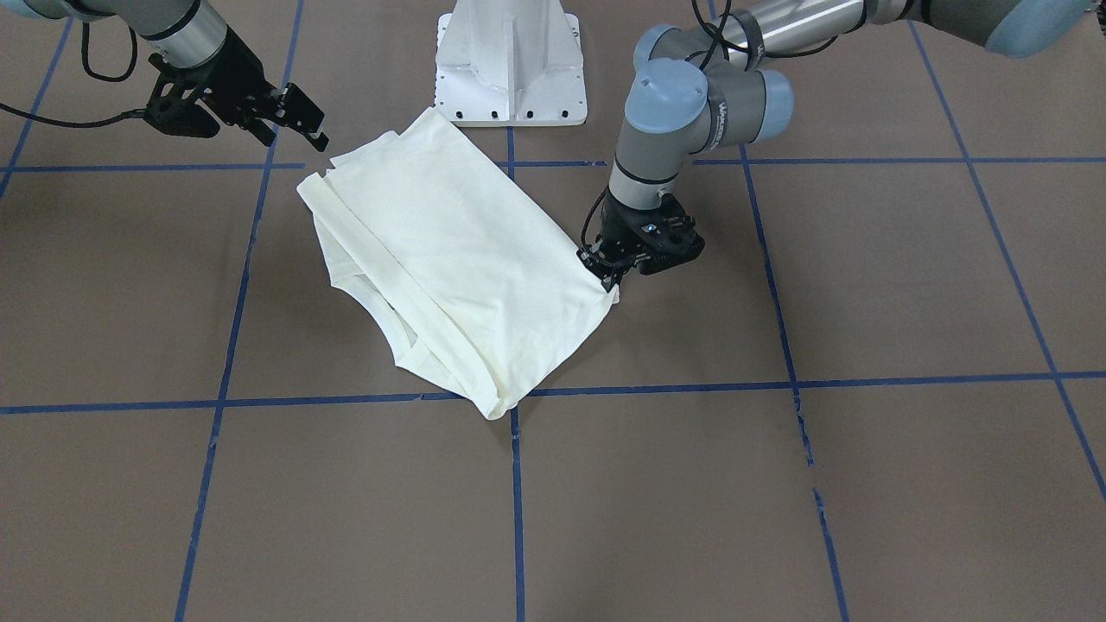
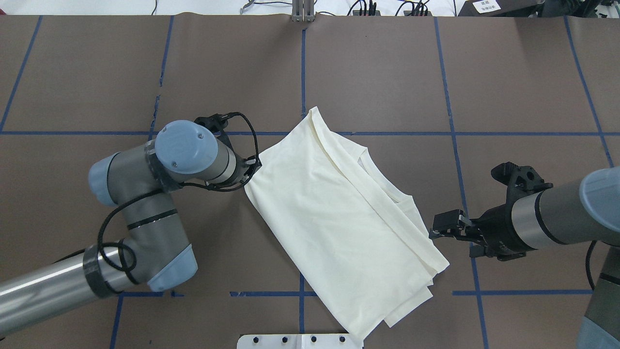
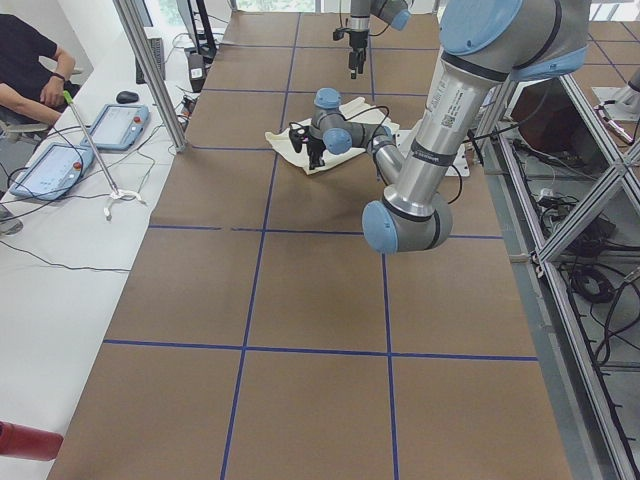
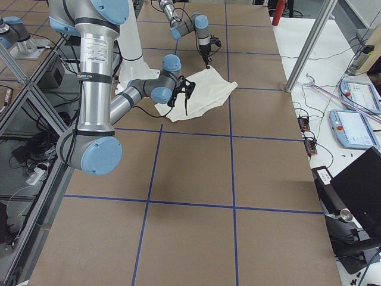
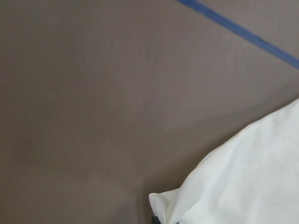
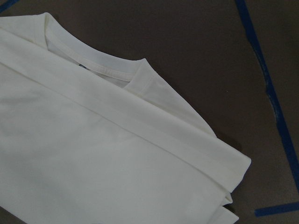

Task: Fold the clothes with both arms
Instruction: 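Push the shirt away from the robot with the left gripper, straightening it lengthwise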

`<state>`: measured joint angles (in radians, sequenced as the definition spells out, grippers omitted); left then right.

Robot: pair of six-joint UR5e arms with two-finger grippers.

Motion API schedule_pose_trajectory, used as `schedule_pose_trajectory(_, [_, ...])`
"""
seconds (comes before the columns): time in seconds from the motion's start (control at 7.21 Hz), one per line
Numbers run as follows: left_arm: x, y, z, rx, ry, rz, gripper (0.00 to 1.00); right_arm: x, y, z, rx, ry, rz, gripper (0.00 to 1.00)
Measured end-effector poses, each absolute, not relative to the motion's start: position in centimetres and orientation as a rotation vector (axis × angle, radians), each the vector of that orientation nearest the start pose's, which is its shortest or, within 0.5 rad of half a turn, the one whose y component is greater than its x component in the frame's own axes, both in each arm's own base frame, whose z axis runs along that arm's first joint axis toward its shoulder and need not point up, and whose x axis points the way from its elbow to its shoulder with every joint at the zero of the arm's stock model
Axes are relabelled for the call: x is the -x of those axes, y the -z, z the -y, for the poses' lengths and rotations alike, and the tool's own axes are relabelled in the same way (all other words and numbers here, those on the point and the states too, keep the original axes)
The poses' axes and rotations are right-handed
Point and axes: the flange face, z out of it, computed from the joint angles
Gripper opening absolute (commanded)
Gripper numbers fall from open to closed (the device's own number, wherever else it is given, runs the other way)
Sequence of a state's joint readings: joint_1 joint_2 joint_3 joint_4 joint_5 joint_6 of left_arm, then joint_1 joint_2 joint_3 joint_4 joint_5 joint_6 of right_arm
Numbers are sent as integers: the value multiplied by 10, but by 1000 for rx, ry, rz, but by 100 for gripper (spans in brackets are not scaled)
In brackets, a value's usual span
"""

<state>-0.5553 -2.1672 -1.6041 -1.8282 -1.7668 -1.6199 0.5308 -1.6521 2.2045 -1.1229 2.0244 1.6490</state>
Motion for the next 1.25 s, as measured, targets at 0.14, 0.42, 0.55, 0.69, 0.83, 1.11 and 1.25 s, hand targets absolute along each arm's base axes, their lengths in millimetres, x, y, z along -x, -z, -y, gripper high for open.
schedule_pose_trajectory(0.14, [-527, -268, 497, -82, 478, -904, 0, 324, -347, 296, 183, -329, 1049, 100])
schedule_pose_trajectory(0.42, [-530, -264, 552, -174, 446, -897, 0, 324, -351, 301, 178, -340, 1042, 100])
schedule_pose_trajectory(0.55, [-547, -263, 576, -221, 430, -914, 0, 324, -353, 302, 175, -344, 1039, 100])
schedule_pose_trajectory(0.69, [-564, -267, 594, -257, 419, -943, 0, 325, -352, 303, 172, -346, 1041, 100])
schedule_pose_trajectory(0.83, [-571, -272, 605, -288, 415, -961, 0, 327, -351, 305, 170, -347, 1044, 100])
schedule_pose_trajectory(1.11, [-572, -277, 615, -335, 411, -965, 0, 329, -350, 307, 168, -352, 1044, 100])
schedule_pose_trajectory(1.25, [-573, -279, 618, -345, 408, -971, 0, 329, -351, 307, 167, -354, 1044, 100])
